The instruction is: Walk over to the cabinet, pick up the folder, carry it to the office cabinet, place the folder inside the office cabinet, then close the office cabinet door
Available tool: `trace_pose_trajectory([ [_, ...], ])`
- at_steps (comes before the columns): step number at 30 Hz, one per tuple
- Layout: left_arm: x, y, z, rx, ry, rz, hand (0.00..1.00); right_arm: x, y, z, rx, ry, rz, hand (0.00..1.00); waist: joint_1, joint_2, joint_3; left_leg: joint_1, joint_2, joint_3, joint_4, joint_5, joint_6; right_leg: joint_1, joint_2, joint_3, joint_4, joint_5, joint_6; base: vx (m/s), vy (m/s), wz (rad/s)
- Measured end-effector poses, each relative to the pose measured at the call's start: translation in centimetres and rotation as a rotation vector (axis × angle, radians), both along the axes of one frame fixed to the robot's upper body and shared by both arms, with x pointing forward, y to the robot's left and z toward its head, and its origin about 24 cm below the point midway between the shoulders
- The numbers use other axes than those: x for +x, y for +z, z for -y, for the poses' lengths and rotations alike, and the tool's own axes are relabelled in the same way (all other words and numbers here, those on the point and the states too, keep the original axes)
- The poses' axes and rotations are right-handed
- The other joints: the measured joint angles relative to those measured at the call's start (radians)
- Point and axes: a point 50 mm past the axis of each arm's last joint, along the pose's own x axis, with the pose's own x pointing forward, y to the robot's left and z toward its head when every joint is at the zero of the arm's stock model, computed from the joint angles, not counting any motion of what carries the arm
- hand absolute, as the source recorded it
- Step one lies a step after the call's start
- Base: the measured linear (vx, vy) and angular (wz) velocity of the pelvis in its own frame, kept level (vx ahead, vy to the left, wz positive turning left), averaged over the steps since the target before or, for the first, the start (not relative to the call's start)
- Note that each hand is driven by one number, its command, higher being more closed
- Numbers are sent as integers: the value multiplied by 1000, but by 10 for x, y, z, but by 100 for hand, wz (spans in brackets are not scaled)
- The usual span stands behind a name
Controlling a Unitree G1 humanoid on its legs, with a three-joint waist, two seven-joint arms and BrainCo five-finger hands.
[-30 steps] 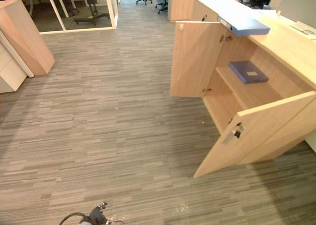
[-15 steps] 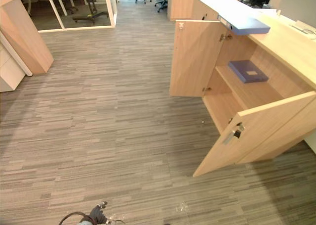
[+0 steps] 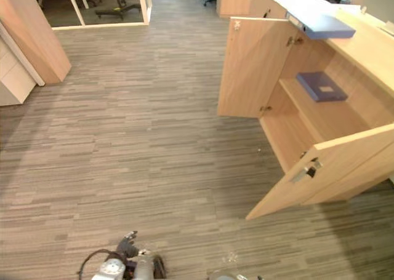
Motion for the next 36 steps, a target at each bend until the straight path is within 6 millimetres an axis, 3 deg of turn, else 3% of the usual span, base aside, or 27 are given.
trace_pose_trajectory([
  [2,-1,-1,4,-17,12,-1,0,1,1,3,-10,2,2,0,-5,16,1,14,19,-21,-105,37,-42,1,-20,42,0,-24,39,268,332,-64],
  [3,0,-1,5,-23,16,-1,0,3,1,4,-13,1,6,0,-3,14,8,25,8,-3,-68,121,-56,27,-57,72,-10,-45,64,335,428,-86],
  [5,0,0,2,-19,25,0,0,1,0,1,-8,-2,-1,0,-6,-3,-5,3,-37,2,33,118,-37,49,-105,117,-16,-44,54,419,451,-67],
  [6,-1,-1,2,-20,22,-1,0,1,0,-1,-7,-4,4,0,-8,-10,-15,-7,-65,14,93,84,17,33,-136,132,27,-37,49,402,386,-52],
  [7,-3,-1,3,-21,20,-7,0,2,0,0,-6,-2,8,0,-4,-16,-33,2,-93,57,107,46,45,-18,-173,169,106,-34,53,397,382,-54],
  [8,-3,-2,4,-24,15,-9,0,4,1,0,-6,-3,14,0,-3,-15,-35,16,-108,73,106,35,50,-46,-189,185,165,-28,53,485,452,-51],
  [9,-6,-3,8,-28,-4,-19,0,6,2,2,-8,-16,28,0,-9,-16,-35,62,-144,99,94,12,74,-97,-221,189,307,0,44,516,423,-42],
  [10,-9,-5,13,-34,-23,-29,0,7,2,3,-9,-15,34,0,-9,-16,-36,133,-178,120,62,-6,91,-161,-247,187,477,74,-12,455,345,-34],
  [11,-10,-5,15,-37,-32,-33,0,8,2,2,-5,-13,35,0,-9,-15,-37,172,-192,127,38,-11,96,-191,-259,179,554,124,-39,469,310,-31],
  [12,-12,-6,18,-40,-49,-38,0,10,3,3,-6,-11,45,0,-13,-12,-36,255,-217,132,-17,-18,107,-249,-272,158,735,145,-68,377,215,-16],
  [13,-13,-6,19,-40,-54,-41,0,12,3,3,-9,-8,53,0,-18,-11,-35,293,-224,128,-43,-18,107,-273,-272,130,813,126,-73,456,194,-7],
  [15,-14,-7,19,-33,-79,-46,0,19,5,4,-18,11,76,0,-30,1,-29,410,-218,110,-117,-18,107,-334,-217,-19,910,-6,-58,420,72,4],
  [17,-13,-7,19,-34,-84,-51,0,20,6,4,-19,17,80,0,-34,12,-20,458,-183,108,-135,-18,107,-362,-142,-132,786,-81,-53,387,-78,3],
  [19,-14,-8,22,-45,-82,-62,0,21,6,4,-23,25,82,0,-42,28,-9,490,-140,109,-136,-19,105,-393,-70,-207,579,-86,-45,358,-148,10],
  [20,-16,-9,22,-53,-70,-68,0,21,6,4,-24,49,79,0,-46,27,-8,507,-133,116,-149,-22,96,-406,-43,-215,415,-48,-39,329,-182,16],
  [21,-18,-10,22,-59,-61,-72,0,18,5,3,-23,55,71,0,-47,25,-8,530,-140,124,-165,-33,71,-407,-37,-225,288,63,-46,400,-230,16],
  [22,-21,-12,31,-90,-47,-86,0,16,6,12,-40,49,65,0,-52,63,4,565,-117,136,-185,-54,33,-402,-14,-240,300,135,-90,409,-218,-8],
  [23,-22,-12,34,-104,-35,-88,0,21,8,15,-53,57,77,0,-44,85,1,558,-105,155,-191,-39,8,-423,-3,-241,313,117,-102,352,-184,-23],
  [26,-13,-10,31,-108,-3,-71,0,26,9,16,-54,60,84,0,-53,84,25,575,-104,192,-192,-5,-43,-447,-15,-264,406,44,-111,314,-204,-14],
  [29,-12,-9,31,-112,12,-66,0,21,8,17,-53,53,72,0,-61,80,23,616,-65,231,-145,-4,-58,-398,4,-305,429,-46,-77,247,-179,-19],
  [30,-11,-9,32,-119,18,-65,0,18,7,17,-50,37,68,0,-66,73,23,582,-32,227,-16,-32,-87,-379,-6,-333,429,-111,-78,191,-251,-7],
  [31,-12,-10,34,-129,34,-67,0,12,6,16,-47,32,51,0,-68,69,25,517,28,221,177,-24,-77,-328,-3,-370,386,-120,-87,138,-234,-6],
  [32,-16,-11,33,-135,54,-75,0,9,6,16,-45,22,46,0,-68,81,19,472,69,214,285,3,-60,-293,6,-389,352,-120,-88,202,-231,-15],
  [33,-20,-11,28,-141,102,-73,0,3,5,17,-45,1,35,0,-70,78,13,390,150,202,489,89,-38,-237,30,-412,300,-118,-89,244,-221,-38],
  [34,-21,-11,22,-143,149,-60,0,-2,4,16,-40,-12,25,0,-60,73,9,328,214,199,677,103,-35,-208,75,-372,271,-100,-107,257,-211,-54],
  [36,-23,-10,13,-147,219,-51,0,-3,4,17,-42,-20,18,0,-50,72,4,270,253,207,835,61,-25,-148,130,-316,214,-93,-122,210,-139,-85],
])
